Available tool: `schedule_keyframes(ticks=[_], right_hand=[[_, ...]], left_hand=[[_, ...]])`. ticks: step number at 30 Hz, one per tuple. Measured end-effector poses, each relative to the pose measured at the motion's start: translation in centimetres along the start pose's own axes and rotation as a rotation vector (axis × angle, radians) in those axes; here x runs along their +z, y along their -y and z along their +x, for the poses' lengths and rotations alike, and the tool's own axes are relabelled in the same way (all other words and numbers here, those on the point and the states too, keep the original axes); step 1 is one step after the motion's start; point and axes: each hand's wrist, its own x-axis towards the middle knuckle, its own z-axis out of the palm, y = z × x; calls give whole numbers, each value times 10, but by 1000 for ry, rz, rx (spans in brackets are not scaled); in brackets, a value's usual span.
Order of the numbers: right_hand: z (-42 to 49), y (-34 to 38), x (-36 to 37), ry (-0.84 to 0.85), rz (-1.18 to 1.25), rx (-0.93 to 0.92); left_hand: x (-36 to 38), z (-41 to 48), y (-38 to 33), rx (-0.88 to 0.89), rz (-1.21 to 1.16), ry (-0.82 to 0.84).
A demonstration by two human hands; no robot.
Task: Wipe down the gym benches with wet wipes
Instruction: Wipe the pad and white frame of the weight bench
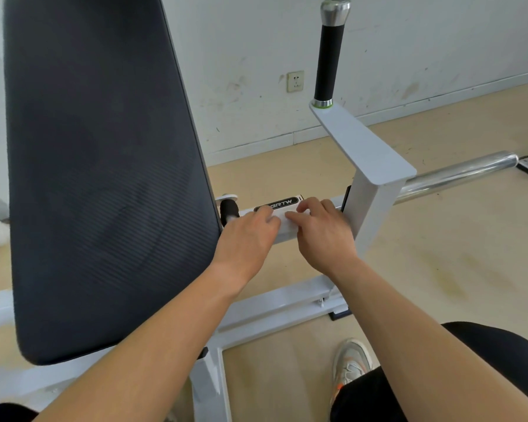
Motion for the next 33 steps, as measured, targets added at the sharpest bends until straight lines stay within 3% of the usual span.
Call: schedule_keyframes(ticks=[3, 6, 12, 20, 26, 29, 33], right_hand=[[-8, -5, -1, 69, -68, -9], [-13, -7, -1, 181, -110, -3], [-16, -10, 0, 173, 72, -21], [-9, 2, -3, 342, 10, -146], [-14, -9, -6, 296, -22, 66], [-14, -6, -2, 286, 7, 111], [-12, 3, -1, 339, 43, -45]], left_hand=[[11, -2, -5, 23, 62, -11], [23, 4, -10, -23, -47, 48], [16, 30, -10, 51, -148, 75], [1, 9, 4, 13, 16, 218], [10, 41, -6, 97, -198, 359], [8, 48, -10, 131, -146, 367], [0, 12, 2, 65, 55, 342]])
